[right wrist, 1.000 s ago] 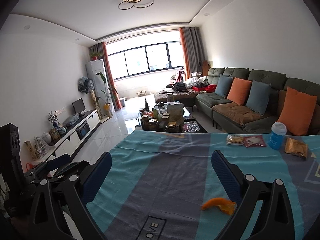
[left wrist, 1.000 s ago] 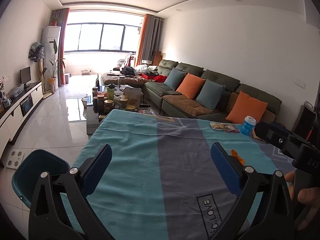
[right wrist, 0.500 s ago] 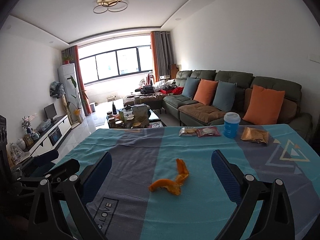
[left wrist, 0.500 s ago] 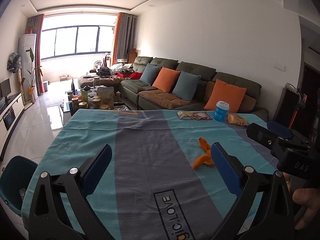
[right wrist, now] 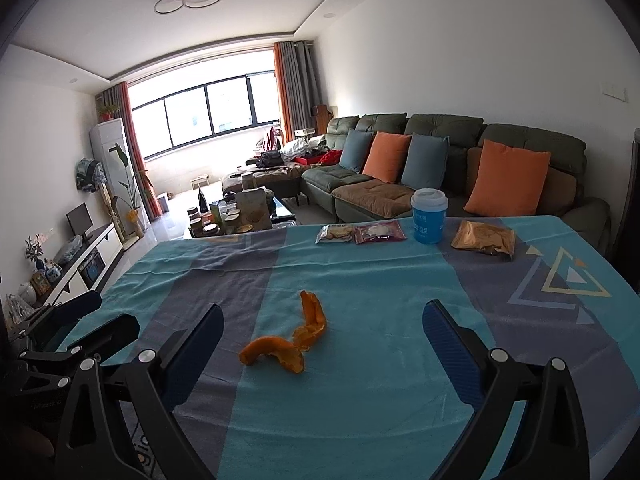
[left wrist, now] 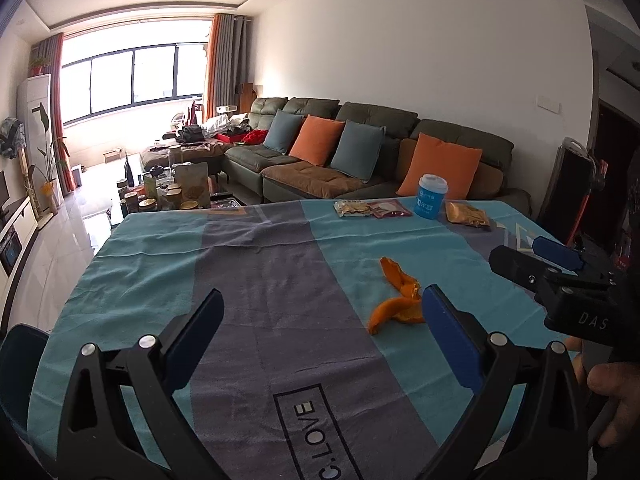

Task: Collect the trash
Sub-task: 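Move both tools back over the table toward the orange peels, then grasp an orange peel with the left tool while the right tool grasps another peel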

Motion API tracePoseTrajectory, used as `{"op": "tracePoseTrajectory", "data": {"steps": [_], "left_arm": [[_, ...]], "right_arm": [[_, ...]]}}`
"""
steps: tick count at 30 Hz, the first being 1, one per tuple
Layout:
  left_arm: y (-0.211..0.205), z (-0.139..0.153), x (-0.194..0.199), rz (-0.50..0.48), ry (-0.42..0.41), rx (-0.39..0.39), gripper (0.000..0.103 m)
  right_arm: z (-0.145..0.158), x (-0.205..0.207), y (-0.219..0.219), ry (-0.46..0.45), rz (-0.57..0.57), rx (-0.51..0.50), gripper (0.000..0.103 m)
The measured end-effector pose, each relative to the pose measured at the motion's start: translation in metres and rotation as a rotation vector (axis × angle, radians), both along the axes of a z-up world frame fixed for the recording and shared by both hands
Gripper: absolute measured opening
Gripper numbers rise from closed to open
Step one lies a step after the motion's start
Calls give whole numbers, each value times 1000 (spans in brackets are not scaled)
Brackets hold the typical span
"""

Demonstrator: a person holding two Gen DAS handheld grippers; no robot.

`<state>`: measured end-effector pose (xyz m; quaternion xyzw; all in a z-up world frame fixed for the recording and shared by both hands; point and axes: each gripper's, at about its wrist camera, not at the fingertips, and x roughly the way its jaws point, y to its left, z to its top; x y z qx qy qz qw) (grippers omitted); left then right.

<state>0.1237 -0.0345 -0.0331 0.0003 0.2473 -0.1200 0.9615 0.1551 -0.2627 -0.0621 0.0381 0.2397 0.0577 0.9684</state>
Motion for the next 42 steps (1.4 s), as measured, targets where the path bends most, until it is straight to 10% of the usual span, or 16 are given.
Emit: {"op": "tracePoseTrajectory", "data": {"steps": [19,32,42], "left_arm": [[-65,-66,76,-222,202,170,96],[-66,-84,107,-247,346,114,46],[-68,-87,109,-295,368,72,17]], "right_arm": [[-32,76,-12,188,82,83,96],[-41,100,-11,260,132,118,91],[-58,116,4,359,195,114,66]]}}
